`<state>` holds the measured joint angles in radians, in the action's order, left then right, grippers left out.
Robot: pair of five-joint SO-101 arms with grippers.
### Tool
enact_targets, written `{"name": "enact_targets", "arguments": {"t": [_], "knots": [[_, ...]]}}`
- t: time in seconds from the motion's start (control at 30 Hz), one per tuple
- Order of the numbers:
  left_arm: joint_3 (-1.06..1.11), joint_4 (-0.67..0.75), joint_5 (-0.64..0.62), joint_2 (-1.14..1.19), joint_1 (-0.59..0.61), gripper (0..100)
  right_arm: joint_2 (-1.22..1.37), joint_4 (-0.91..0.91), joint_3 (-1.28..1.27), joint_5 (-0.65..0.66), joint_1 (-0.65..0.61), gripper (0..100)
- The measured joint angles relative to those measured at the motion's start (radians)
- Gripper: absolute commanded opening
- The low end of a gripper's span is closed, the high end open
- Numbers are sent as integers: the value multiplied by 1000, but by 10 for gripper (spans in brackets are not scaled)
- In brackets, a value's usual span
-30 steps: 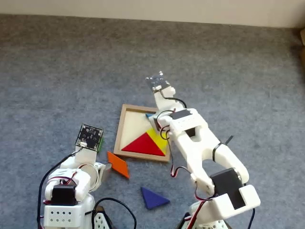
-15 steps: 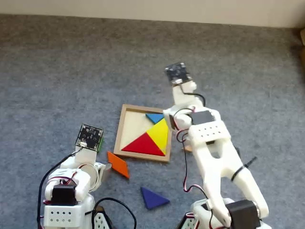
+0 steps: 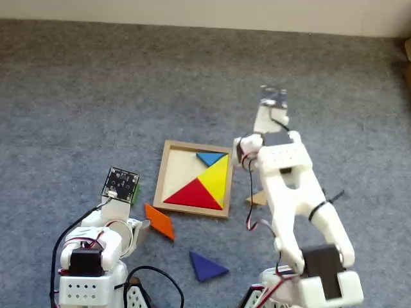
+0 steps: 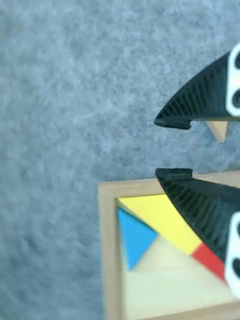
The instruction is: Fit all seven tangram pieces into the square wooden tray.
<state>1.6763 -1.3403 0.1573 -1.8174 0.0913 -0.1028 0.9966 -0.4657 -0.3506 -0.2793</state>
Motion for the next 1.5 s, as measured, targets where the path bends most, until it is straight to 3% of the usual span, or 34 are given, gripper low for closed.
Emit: {"name": "enact_targets", "arguments": {"t": [0.23,0.47,0.77,0.97,1.23,1.5], "knots": [[0,0,0,0,0,256,114,12,86,-146,20,142],[0,0,0,0,0,256,115,146,87,-158,20,142],[0,0,0,0,0,256,115,166,87,-158,20,143],[0,0,0,0,0,256,229,166,87,-158,20,228],[0,0,0,0,0,256,405,362,339,-158,23,232],[0,0,0,0,0,256,463,480,413,-158,25,232]]}}
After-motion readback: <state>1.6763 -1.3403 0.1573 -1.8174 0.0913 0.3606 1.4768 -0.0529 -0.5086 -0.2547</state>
